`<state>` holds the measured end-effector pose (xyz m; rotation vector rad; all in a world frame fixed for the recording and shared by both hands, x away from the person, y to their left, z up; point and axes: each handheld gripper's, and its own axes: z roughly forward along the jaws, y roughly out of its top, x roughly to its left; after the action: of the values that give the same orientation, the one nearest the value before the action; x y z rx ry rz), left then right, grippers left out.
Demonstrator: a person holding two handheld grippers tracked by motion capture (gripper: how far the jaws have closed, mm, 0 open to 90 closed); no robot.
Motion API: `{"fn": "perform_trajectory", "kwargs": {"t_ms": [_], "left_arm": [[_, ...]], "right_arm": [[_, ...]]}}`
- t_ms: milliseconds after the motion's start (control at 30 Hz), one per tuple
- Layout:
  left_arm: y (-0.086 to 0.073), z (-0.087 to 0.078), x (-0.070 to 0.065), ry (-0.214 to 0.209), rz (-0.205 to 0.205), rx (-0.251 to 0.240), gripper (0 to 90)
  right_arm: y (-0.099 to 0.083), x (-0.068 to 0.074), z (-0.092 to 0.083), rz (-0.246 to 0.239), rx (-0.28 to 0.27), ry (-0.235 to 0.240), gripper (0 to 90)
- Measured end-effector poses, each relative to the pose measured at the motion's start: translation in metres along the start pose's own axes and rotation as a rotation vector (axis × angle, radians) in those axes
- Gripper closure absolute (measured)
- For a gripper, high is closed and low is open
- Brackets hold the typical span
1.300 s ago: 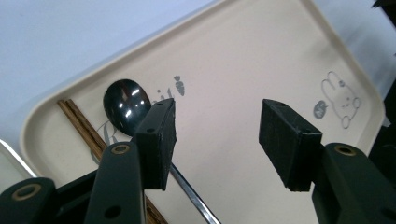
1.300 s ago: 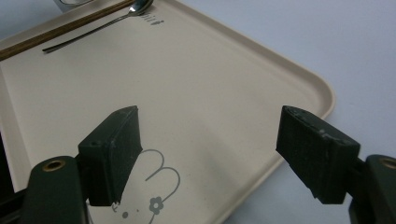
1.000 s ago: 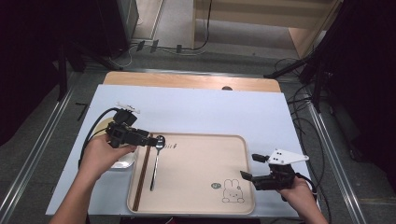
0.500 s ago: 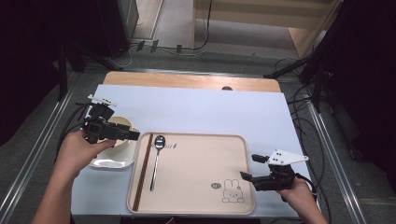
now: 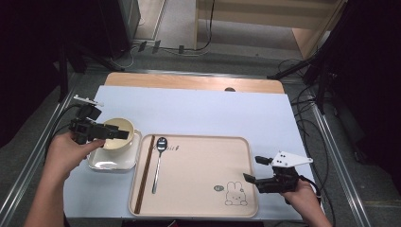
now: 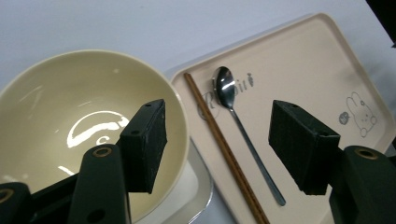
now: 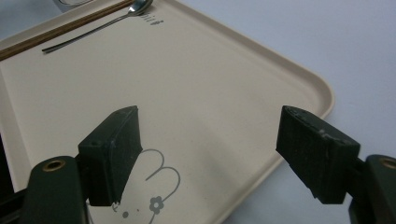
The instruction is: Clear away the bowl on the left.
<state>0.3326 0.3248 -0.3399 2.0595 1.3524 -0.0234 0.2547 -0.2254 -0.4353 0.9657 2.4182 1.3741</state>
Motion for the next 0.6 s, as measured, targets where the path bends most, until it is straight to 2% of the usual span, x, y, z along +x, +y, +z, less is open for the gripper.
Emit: {"fn": "perform_trajectory", "kwargs": {"t_ms": [167, 300, 600], "left_arm": [[-0.005, -0.005, 0.011, 0.023, -0.021, -0.003, 37.1], [-0.009, -0.008, 0.02, 0.024, -0.036, -0.014, 37.2], [-0.018, -0.017, 0.039, 0.091, -0.088, -0.039, 37.2]], "right_arm": [[0.0, 0.0, 0.0, -0.002, 0.0, 0.001, 22.0], [0.0, 0.0, 0.0, -0.004, -0.001, 0.001, 22.0], [0.0, 0.0, 0.0, -0.005, 0.0, 0.002, 22.0]]}}
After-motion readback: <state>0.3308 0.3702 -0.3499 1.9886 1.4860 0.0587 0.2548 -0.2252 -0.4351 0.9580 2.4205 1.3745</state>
